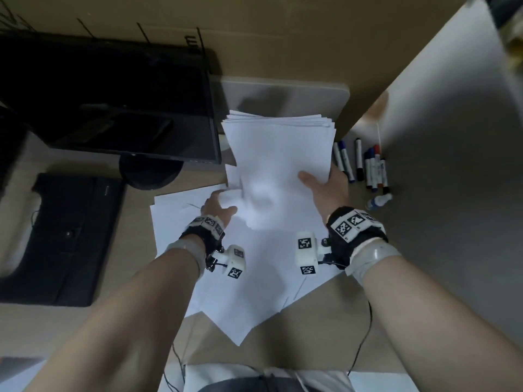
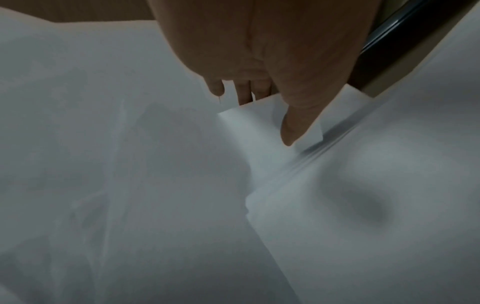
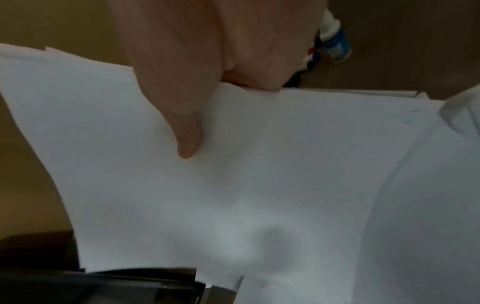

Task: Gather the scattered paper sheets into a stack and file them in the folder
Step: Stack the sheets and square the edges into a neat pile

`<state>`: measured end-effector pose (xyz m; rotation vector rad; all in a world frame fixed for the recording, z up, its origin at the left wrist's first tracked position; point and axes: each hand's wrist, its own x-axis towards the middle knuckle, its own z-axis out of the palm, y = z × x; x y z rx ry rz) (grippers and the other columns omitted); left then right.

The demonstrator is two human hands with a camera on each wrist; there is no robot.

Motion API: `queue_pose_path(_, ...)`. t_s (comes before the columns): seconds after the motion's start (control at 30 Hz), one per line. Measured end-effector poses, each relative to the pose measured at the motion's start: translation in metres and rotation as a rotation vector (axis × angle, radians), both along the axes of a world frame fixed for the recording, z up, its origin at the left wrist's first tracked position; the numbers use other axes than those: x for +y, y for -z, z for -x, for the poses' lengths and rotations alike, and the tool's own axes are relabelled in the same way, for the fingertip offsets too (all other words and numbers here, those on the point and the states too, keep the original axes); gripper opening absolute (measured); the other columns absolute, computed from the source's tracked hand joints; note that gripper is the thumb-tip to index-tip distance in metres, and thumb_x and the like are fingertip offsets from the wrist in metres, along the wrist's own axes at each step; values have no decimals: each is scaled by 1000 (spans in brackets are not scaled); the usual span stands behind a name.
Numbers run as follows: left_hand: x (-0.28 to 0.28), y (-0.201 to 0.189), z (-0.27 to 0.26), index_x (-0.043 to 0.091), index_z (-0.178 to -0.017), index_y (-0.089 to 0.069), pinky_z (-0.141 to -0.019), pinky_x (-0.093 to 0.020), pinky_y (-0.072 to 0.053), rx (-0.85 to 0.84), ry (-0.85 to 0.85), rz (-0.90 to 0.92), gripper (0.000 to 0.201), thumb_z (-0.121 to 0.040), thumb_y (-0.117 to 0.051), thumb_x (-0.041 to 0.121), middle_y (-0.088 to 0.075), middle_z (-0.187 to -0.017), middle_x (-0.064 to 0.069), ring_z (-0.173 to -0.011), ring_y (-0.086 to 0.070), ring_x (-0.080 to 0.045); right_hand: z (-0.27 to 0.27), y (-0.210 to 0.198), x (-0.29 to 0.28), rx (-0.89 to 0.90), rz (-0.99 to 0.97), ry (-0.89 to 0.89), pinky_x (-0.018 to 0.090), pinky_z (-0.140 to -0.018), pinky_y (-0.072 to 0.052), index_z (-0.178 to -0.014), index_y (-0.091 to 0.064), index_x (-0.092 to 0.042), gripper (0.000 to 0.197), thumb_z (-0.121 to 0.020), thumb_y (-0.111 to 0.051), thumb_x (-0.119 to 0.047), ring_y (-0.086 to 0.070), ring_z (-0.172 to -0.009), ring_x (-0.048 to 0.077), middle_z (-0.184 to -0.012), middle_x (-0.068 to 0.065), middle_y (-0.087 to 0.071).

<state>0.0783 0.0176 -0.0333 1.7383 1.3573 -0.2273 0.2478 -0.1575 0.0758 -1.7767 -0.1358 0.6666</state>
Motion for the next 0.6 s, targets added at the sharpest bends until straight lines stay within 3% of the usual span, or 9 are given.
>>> queue_pose_path(0.1, -2, -13, 7, 17, -136, -45, -101, -43, -41, 31, 10, -112, 55, -86, -65, 25, -50, -136, -16, -126, -45, -37, 6, -17, -12, -19, -64, -26, 25, -78, -54, -109, -66, -18, 27, -85, -74, -13, -68, -87, 3, -95, -12, -71)
queue_pose_path(0.17, -1, -18, 16, 20, -129, -52, -100, -43, -43, -53, -32, -123, 47, -85, -67, 21, -51, -133, -14, -122, -49, -35, 10, -24, -21, -22, -77, -43, 20, -73, -53, -111, -66, -17, 28, -84, -74, -14, -66, -85, 0, -95, -12, -70)
queue_pose_path(0.23, -1, -19, 23, 22, -132, -49, -103, -43, -43, -171, -81, -48, 57, -81, -72, 12, -44, -141, -10, -127, -47, -32, 14, -26, -31, -15, -48, -72, 30, -82, -56, -115, -66, -12, 34, -83, -76, -15, -68, -89, 7, -100, -6, -72)
queue_pose_path(0.33, -6, -22, 27, 22, -140, -41, -107, -40, -38, -231, 41, 50, 71, -80, -74, 4, -39, -148, -4, -135, -39, -25, 19, -23, -48, 3, -15, -78, 41, -91, -55, -118, -66, -12, 43, -78, -80, -19, -70, -95, 16, -105, -2, -73)
queue_pose_path(0.47, -18, -14, 24, 18, -132, -46, -102, -35, -41, -194, 184, 131, 64, -77, -76, 4, -52, -138, -7, -131, -47, -27, 23, -17, -68, 46, 1, -12, 47, -90, -55, -111, -69, -12, 36, -76, -81, -16, -71, -94, 21, -103, 2, -74)
queue_pose_path(0.6, -30, -7, 13, 23, -149, -30, -111, -36, -34, -50, 337, 108, 85, -78, -77, 11, -32, -154, -3, -140, -34, -25, 20, -18, -80, 43, -5, 39, 48, -90, -55, -106, -71, -10, 30, -78, -80, -12, -71, -93, 23, -101, 5, -74)
